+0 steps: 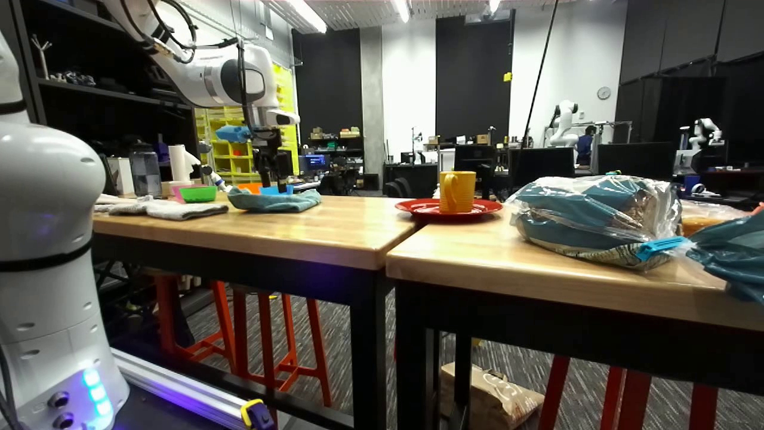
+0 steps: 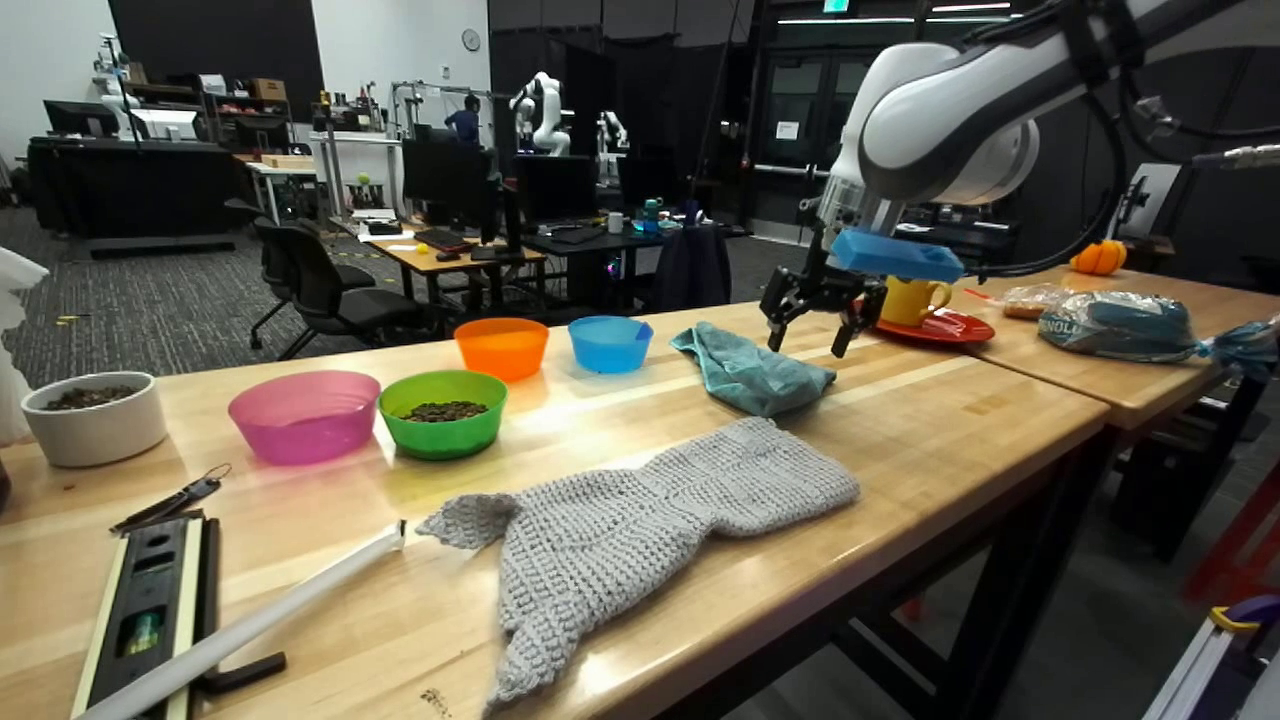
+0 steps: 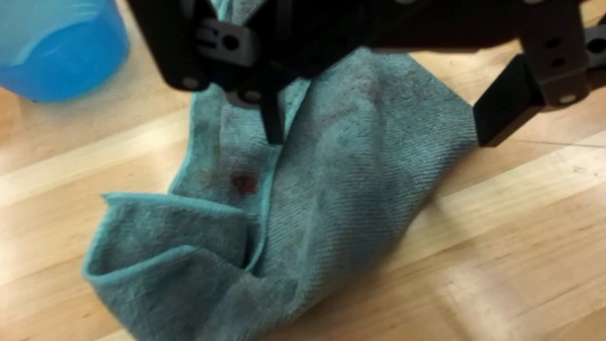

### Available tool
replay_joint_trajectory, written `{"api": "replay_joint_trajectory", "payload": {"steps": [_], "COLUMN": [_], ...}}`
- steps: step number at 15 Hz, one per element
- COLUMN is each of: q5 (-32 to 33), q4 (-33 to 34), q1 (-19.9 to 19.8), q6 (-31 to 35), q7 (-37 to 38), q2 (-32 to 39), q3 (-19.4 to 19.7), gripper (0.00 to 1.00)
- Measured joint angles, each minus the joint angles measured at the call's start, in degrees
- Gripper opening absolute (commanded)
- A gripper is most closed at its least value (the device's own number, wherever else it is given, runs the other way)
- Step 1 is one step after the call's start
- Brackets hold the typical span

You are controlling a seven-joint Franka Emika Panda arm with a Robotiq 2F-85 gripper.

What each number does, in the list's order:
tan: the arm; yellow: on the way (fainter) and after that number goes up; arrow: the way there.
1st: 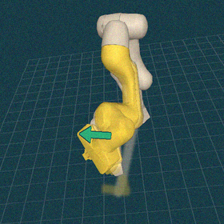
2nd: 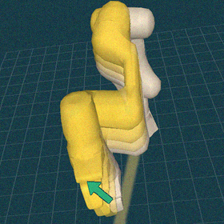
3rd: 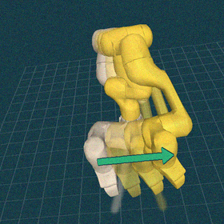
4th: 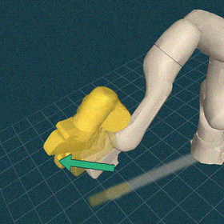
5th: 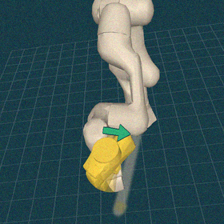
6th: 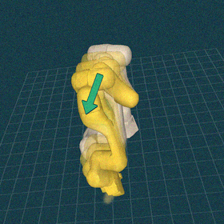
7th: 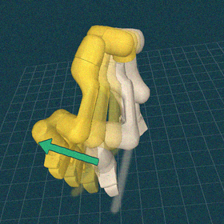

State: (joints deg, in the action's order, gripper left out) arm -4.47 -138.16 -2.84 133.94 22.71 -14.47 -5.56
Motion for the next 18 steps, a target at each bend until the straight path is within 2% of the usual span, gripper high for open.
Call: {"api": "replay_joint_trajectory", "payload": {"steps": [7,14,15,16,18], "q5": [2.80,6.24,6.66,6.73,6.73], "q4": [5.15,7.79,7.79,7.82,8.01], "q1": [-0.61,-0.74,-0.74,-0.74,-0.74], "q6": [-0.05,-2.46,-3.19,-4.08,-5.93], "q7": [5.40,9.59,9.87,9.89,9.86], "q2": [7.68,11.14,11.22,11.23,11.23], "q3": [2.02,4.35,4.60,4.81,5.13], "gripper": [1.00,1.00,0.95,0.74,0.61]}}
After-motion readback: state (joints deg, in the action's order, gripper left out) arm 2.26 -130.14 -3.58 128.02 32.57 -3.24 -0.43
